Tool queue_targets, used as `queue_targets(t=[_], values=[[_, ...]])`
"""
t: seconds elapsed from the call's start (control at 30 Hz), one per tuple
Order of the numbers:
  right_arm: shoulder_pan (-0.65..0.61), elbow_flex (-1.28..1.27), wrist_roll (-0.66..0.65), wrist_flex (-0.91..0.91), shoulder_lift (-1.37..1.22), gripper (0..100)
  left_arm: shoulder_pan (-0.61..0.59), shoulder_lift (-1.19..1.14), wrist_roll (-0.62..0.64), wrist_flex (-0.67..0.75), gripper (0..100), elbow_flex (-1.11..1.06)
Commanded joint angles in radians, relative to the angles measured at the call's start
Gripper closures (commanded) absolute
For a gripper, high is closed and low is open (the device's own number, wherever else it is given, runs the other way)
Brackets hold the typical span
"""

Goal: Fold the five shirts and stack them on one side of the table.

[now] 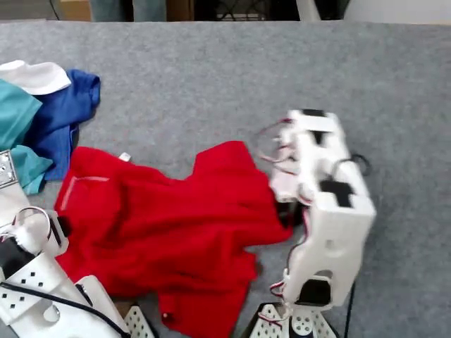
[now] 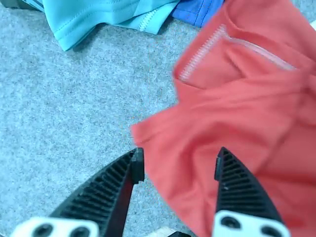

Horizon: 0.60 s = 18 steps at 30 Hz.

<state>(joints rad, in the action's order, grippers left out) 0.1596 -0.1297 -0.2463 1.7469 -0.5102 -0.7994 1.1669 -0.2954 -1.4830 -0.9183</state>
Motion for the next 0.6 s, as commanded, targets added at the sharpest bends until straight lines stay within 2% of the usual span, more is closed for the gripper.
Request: queue_targets(t=[0.0,0.23,0.4,0.57], values=[[0.121,-0.084,-0.161,0.018,0.104,98.5,-0.001,0.011,0.0,0.006,75,0.016],[0.147,-0.286,-0.382,0.018,0.217,98.4,-0.001,0.011,-0.002,0.058,75,0.022],[0.152,-0.332,-0.511,0.017,0.328,98.2,0.001,0.002,0.0,0.058,75,0.101],[0.152,-0.314,-0.497,0.017,0.499,83.4,0.001,-0.003,0.072,0.058,75,0.182]])
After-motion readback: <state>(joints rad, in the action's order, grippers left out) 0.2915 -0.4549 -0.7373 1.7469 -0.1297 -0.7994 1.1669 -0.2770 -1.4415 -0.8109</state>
